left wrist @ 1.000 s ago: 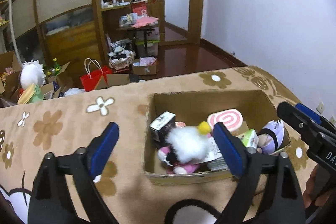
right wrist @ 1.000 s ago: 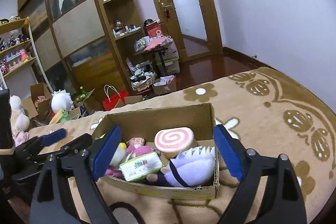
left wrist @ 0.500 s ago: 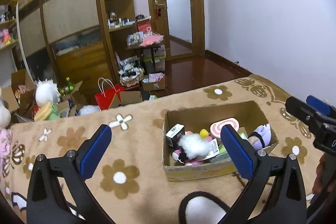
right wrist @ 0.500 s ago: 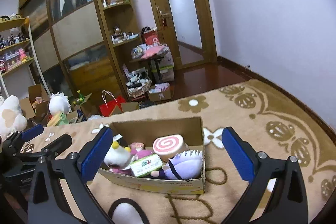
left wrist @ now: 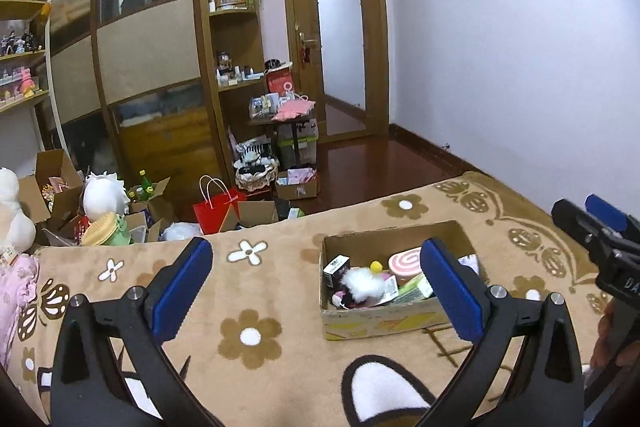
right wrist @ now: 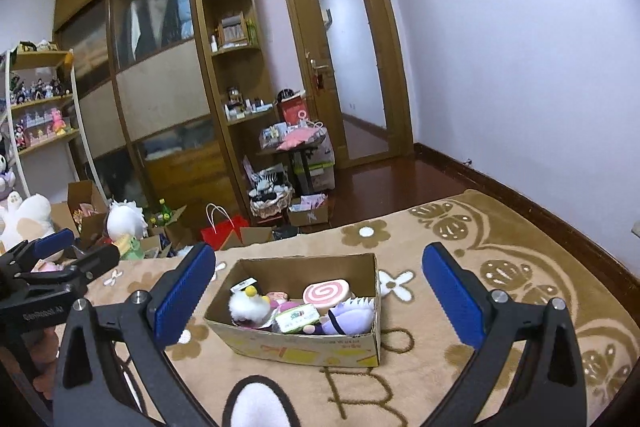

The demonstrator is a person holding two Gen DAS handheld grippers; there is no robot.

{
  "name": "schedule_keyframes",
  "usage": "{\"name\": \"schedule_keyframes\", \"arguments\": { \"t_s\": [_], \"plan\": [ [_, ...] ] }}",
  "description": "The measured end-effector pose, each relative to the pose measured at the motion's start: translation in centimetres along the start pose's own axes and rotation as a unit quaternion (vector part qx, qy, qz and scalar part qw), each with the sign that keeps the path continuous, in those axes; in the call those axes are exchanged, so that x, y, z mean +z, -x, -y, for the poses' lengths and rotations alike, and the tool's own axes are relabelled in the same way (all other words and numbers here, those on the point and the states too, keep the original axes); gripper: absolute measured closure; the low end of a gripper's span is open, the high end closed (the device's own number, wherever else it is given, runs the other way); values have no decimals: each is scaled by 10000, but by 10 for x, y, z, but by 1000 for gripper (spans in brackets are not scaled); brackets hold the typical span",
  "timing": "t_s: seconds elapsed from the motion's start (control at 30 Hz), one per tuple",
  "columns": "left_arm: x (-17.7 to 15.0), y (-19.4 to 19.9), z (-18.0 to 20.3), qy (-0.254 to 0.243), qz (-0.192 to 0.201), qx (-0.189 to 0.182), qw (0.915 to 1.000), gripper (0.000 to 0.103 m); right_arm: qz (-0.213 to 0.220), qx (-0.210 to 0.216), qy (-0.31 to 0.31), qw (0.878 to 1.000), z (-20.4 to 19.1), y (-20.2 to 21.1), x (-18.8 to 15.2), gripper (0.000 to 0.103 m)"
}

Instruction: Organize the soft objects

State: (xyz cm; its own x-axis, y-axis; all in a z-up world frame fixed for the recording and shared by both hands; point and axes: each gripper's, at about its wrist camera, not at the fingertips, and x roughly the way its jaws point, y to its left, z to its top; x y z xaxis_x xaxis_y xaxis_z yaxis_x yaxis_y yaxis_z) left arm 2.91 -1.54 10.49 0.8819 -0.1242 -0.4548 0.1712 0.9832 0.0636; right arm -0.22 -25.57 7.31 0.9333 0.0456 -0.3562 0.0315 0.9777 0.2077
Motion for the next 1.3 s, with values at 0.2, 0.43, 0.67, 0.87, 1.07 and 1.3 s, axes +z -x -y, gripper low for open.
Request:
{"name": "schedule_keyframes", "arguments": {
  "t_s": [0.2, 0.43, 0.67, 0.87, 1.07, 1.3],
  "plan": [
    [-5, 27, 2, -347, 170, 134, 9992, 0, 121, -50, 149, 9998, -6, 22, -3, 0],
    [-20, 25, -14, -92, 183, 32, 9998, 0, 319, -50, 39, 9995, -4, 38, -13, 0],
    [-34, 16, -28, 119, 330, -114, 9993, 0, 308, -60, -14, 9995, 4, 30, -28, 0],
    [-42, 3, -25, -2, 297, -144, 9995, 0, 165, -134, 68, 9998, 7, 17, -39, 0],
    [-50, -16, -24, -3, 150, -224, 9996, 0, -33, -196, 107, 9997, 10, 4, -50, 0],
    [-60, -33, -22, -47, -27, -278, 9996, 1, -175, -230, 78, 9996, 14, -7, -60, 0]
  ]
}}
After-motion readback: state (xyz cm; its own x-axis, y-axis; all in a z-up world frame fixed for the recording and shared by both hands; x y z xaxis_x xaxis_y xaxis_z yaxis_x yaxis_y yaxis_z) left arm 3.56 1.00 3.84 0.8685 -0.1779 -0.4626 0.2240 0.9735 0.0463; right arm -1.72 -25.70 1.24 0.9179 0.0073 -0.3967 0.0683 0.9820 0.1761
